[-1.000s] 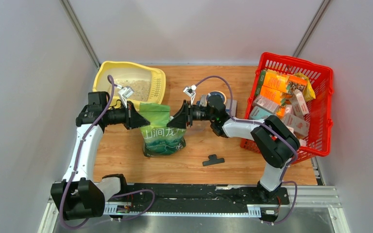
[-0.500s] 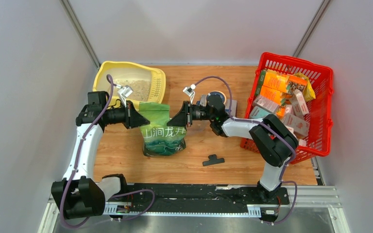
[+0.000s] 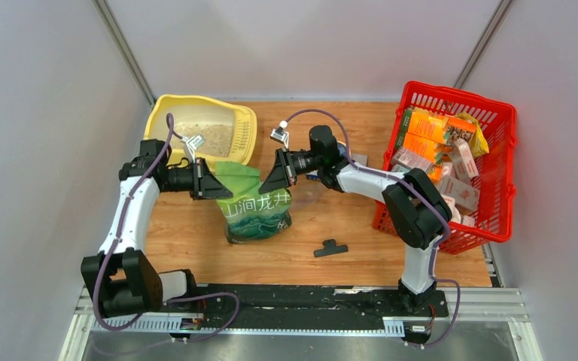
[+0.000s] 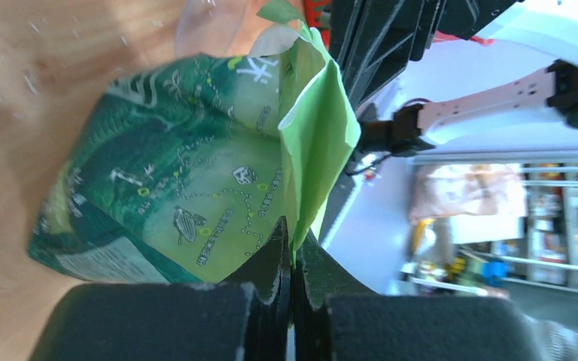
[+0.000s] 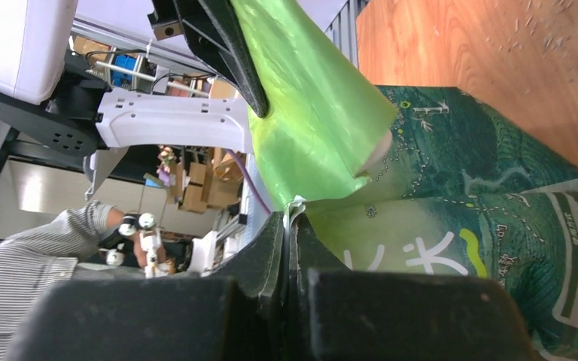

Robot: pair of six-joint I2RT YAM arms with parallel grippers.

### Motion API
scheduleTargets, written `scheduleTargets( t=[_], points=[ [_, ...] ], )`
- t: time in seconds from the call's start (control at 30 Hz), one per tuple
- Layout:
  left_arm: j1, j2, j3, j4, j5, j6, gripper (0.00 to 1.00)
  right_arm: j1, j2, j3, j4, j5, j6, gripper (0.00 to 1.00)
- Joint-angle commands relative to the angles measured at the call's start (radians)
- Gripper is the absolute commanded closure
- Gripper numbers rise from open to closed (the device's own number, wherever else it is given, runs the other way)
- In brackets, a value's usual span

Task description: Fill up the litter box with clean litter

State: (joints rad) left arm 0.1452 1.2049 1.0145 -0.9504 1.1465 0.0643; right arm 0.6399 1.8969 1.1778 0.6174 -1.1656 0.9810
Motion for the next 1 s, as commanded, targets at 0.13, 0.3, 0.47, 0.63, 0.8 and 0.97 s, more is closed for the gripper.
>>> scheduleTargets(
  t=[0.13,0.3,0.47,0.63,0.8,0.97],
  points=[
    [0.034,0.078,-0.074,-0.032,0.084,-0.343,1.00,-0.042,-0.012,0.161,-0.237,-0.207,0.068,1.00],
    [0.070,0.091,-0.220,0.110,0.125,-0.612,1.00,-0.046,0.002,0.177,-0.324,-0.236,0.116,1.00],
    [0.068,0.081,-0.300,0.085,0.099,-0.638,1.00,-0.052,0.014,0.157,-0.466,-0.224,0.156,1.00],
    [0.077,0.065,-0.298,0.062,0.076,-0.620,1.00,-0.052,0.019,0.157,-0.568,-0.207,0.137,1.00],
    [0.085,0.019,-0.149,-0.038,0.050,-0.415,0.80,-0.052,0.025,0.172,-0.653,-0.189,0.122,1.00],
    [0.086,-0.105,0.120,-0.269,-0.111,0.125,0.54,-0.052,0.042,0.221,-0.757,-0.218,0.061,1.00]
  ],
)
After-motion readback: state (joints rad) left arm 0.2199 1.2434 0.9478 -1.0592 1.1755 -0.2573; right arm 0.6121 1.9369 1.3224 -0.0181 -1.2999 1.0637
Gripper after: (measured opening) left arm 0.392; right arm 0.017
